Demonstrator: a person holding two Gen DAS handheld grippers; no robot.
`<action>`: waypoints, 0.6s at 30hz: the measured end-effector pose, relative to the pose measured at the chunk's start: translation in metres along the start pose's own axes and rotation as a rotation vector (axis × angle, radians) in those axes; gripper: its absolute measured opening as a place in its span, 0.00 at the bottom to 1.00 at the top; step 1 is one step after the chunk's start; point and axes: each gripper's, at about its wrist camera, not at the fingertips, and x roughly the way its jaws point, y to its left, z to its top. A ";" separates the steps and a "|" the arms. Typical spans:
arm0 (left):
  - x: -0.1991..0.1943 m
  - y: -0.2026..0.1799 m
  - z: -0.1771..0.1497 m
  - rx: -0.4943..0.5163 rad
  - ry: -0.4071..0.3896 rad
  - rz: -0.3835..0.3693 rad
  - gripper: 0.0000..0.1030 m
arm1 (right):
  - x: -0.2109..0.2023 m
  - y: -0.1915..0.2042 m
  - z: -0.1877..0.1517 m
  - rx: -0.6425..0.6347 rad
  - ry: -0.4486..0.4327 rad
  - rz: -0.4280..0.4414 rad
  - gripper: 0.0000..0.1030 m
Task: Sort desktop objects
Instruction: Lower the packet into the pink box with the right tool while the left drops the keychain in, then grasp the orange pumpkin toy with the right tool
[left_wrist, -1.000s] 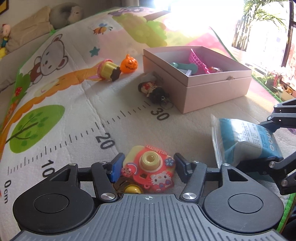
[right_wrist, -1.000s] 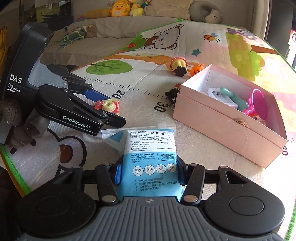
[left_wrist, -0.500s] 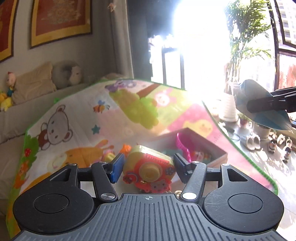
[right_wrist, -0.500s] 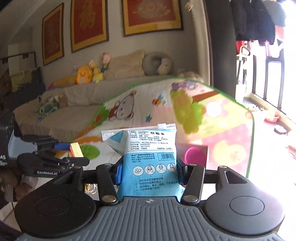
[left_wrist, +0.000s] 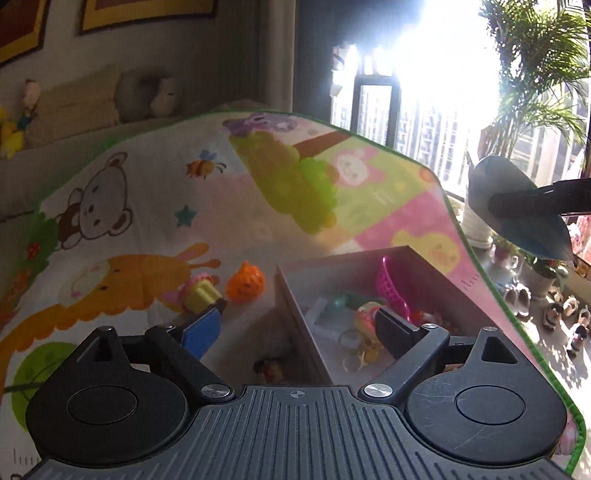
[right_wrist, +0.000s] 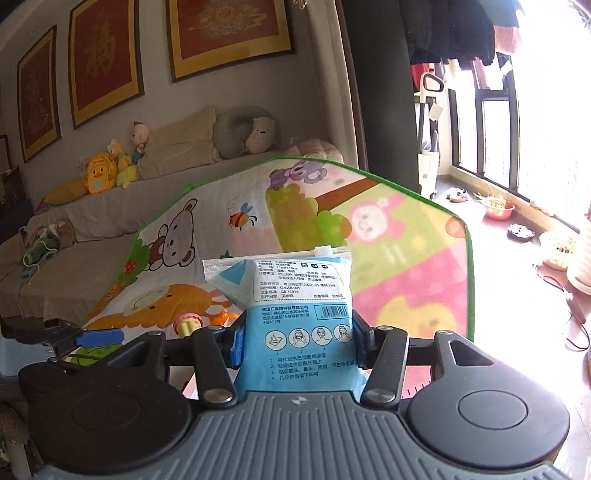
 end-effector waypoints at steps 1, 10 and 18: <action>-0.001 0.004 -0.010 0.000 0.014 0.011 0.92 | 0.012 0.002 -0.004 0.008 0.026 0.007 0.50; -0.009 0.022 -0.076 -0.001 0.099 0.081 0.95 | 0.118 0.048 -0.057 0.002 0.210 -0.047 0.50; -0.018 0.056 -0.095 -0.053 0.090 0.168 0.99 | 0.118 0.074 -0.064 -0.018 0.276 0.004 0.79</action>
